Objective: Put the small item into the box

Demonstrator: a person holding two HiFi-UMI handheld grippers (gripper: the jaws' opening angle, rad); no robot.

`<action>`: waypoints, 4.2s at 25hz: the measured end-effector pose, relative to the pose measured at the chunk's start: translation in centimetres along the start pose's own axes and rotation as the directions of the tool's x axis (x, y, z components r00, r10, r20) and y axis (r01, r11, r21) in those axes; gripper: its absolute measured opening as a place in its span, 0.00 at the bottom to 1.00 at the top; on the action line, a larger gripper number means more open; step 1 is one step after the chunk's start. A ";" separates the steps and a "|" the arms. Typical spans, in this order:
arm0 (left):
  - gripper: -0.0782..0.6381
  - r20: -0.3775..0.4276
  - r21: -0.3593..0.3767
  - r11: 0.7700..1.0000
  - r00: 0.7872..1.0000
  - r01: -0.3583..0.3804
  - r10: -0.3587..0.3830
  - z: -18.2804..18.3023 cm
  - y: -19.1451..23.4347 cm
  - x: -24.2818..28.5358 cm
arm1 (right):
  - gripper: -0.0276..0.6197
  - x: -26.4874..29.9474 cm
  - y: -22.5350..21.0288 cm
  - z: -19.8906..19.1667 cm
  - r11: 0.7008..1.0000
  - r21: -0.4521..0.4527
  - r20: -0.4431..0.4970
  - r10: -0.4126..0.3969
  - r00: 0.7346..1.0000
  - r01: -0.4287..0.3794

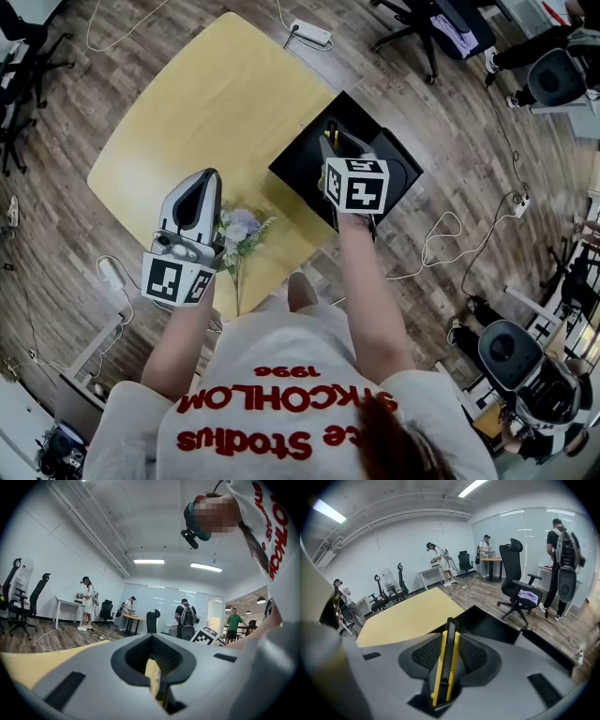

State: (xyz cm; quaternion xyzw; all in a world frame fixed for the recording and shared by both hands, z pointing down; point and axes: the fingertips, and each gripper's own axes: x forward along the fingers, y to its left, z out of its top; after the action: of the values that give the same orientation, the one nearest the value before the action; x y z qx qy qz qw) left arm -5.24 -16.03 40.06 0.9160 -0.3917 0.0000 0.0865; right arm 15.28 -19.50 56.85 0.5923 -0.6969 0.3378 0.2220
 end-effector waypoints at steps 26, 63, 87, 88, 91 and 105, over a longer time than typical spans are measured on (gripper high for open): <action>0.11 0.001 -0.009 0.999 0.999 -0.041 0.041 -0.5 0.7 -1.7 | 0.25 1.6 -1.3 -1.7 0.999 -0.029 -0.239 -0.050 0.970 0.044; 0.11 0.146 0.089 0.989 0.984 -0.119 0.105 6.2 0.0 -5.5 | 0.05 -12.4 2.4 7.9 0.983 -0.112 0.469 0.183 0.864 -0.148; 0.11 0.240 0.138 0.975 0.961 -0.175 0.139 10.9 -3.6 -11.1 | 0.05 -27.1 7.9 8.4 0.961 -0.246 0.646 0.260 0.718 -0.127; 0.11 0.242 0.140 0.975 0.960 -0.175 0.138 11.1 -3.7 -11.2 | 0.05 -27.5 8.0 8.3 0.961 -0.250 0.649 0.260 0.715 -0.122; 0.11 0.249 0.142 0.974 0.959 -0.176 0.137 11.6 -3.8 -11.6 | 0.05 -28.3 8.2 8.2 0.962 -0.254 0.657 0.251 0.711 -0.105; 0.11 0.254 0.132 0.976 0.958 -0.171 0.133 11.1 -4.5 -11.8 | 0.05 -30.0 7.3 7.8 0.968 -0.234 0.680 0.231 0.696 -0.093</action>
State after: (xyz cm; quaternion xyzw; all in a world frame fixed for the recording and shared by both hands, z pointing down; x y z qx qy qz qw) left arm -10.93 -6.26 27.59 0.8800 -0.4677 -0.0758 -0.0331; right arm 14.84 -4.44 28.75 0.5893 -0.8060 0.0406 -0.0374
